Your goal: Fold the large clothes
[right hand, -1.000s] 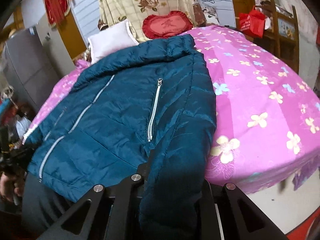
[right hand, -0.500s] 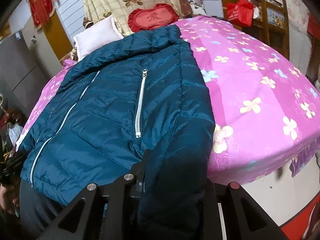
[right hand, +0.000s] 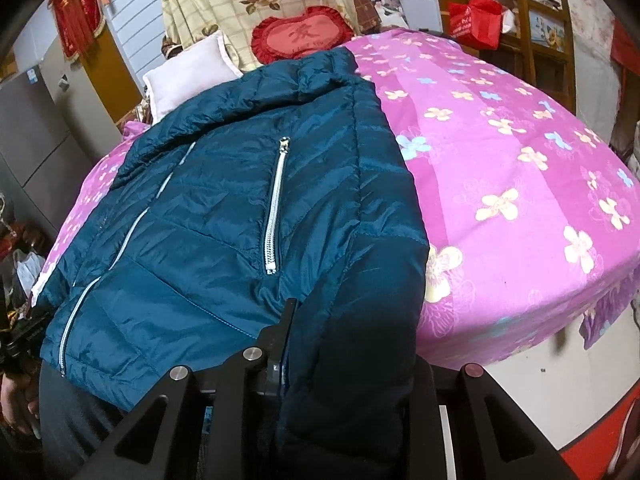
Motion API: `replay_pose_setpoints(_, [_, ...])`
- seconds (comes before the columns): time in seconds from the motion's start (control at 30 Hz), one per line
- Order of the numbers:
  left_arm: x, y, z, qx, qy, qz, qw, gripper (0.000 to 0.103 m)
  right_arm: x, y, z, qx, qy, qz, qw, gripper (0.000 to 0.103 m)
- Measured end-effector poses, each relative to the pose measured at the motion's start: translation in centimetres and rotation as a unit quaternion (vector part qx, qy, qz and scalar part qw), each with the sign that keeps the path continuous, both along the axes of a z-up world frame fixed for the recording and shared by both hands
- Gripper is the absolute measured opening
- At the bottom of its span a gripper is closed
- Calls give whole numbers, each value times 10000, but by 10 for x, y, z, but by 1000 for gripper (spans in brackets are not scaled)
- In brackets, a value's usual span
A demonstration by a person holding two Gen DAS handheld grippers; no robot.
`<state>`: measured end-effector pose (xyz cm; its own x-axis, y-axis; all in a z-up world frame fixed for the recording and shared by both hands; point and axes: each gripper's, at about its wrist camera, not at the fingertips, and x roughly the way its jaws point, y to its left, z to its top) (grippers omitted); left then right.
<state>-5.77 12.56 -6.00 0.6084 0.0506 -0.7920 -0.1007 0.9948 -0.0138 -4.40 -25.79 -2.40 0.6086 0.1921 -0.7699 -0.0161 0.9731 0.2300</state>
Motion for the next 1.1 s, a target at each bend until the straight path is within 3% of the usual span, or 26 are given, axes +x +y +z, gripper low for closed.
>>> replay_pose_setpoints(0.4, [0,2,-1,-19,0,-34,10000,22,0,1,3,-96,-76,37,9999,23])
replay_pose_setpoints(0.53, [0,16,8,-427,-75,-124,9990,11,-4,-5,17,18,-357,-31,9994,22])
replay_pose_setpoints(0.67, [0,34,28,-861,-263,-135,9959,9,-11,-13,41,84,-784,-125,9968,18])
replay_pose_setpoints(0.87, [-20,49,80,-861,-954,-226,9915,8,-33,-1,78,-258,-1315,34,9910,15])
replay_pose_setpoints(1.1, [-66,72,125,-1151,-1660,-317,9789,8,-84,3,112,-90,-1896,230,9815,14])
